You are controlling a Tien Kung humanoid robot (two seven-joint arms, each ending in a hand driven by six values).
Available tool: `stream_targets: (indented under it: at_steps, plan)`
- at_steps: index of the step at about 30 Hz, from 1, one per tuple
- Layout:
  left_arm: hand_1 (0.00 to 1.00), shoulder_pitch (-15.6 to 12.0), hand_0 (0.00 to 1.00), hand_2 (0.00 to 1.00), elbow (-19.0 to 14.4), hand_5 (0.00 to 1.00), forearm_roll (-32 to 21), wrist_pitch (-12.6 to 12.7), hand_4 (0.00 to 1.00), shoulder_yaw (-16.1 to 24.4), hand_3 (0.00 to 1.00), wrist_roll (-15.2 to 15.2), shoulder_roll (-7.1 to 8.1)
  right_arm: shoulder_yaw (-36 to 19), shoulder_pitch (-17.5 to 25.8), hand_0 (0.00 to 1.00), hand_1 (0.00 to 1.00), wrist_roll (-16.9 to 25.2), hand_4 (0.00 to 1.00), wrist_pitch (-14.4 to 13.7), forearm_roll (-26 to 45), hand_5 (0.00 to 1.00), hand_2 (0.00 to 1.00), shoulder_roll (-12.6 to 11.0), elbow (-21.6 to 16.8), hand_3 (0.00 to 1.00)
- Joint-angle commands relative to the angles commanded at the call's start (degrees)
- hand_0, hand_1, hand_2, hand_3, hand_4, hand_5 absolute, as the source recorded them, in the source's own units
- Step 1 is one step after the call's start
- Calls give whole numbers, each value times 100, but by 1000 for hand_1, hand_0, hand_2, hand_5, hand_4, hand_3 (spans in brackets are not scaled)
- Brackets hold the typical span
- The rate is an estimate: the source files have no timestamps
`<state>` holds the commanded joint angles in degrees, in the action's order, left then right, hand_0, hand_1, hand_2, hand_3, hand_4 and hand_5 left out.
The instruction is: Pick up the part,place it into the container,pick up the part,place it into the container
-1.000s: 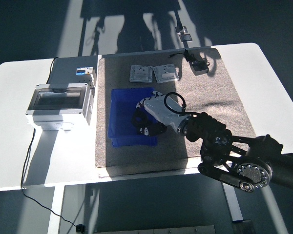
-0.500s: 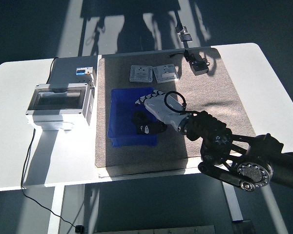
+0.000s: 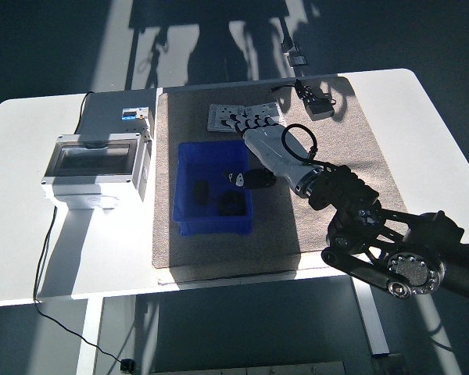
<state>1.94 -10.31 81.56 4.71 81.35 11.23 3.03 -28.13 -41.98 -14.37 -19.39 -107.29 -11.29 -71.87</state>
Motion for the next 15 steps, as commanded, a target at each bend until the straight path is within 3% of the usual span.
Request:
stream_targets:
  at_steps: [1,2,7,8,13,14,15]
  plan:
    - [627,1,696,617,0,635,-11,6,660,-4,661,-6,-5,-141,112,998,998,92,869,-104,110,505,998,-81,-49,976]
    - [626,0,697,622,0,636,-29,14,658,-8,662,-13,-9,-306,244,998,998,196,800,-213,240,458,998,-163,-95,955]
    - [626,-11,697,622,0,636,-95,51,658,-26,662,-51,-23,-1061,909,998,998,815,800,-540,1015,458,998,-480,-192,955]
    - [626,-14,697,622,0,636,-86,57,658,-24,663,-55,-26,-1238,1081,954,889,985,782,-598,1203,467,918,-516,-196,905]
    - [626,-40,697,622,0,636,-92,67,658,-36,663,-70,-34,-2129,1910,954,889,1755,782,-648,2248,467,918,-479,-164,905]
    - [628,-45,697,624,0,635,-104,68,657,-46,665,-73,-32,-2296,2062,807,665,1892,857,-630,2438,566,726,-459,-151,747]
    - [628,-48,697,624,0,635,-120,69,657,-59,665,-75,-26,-2480,2223,807,665,2040,857,-574,2644,566,726,-438,-133,747]
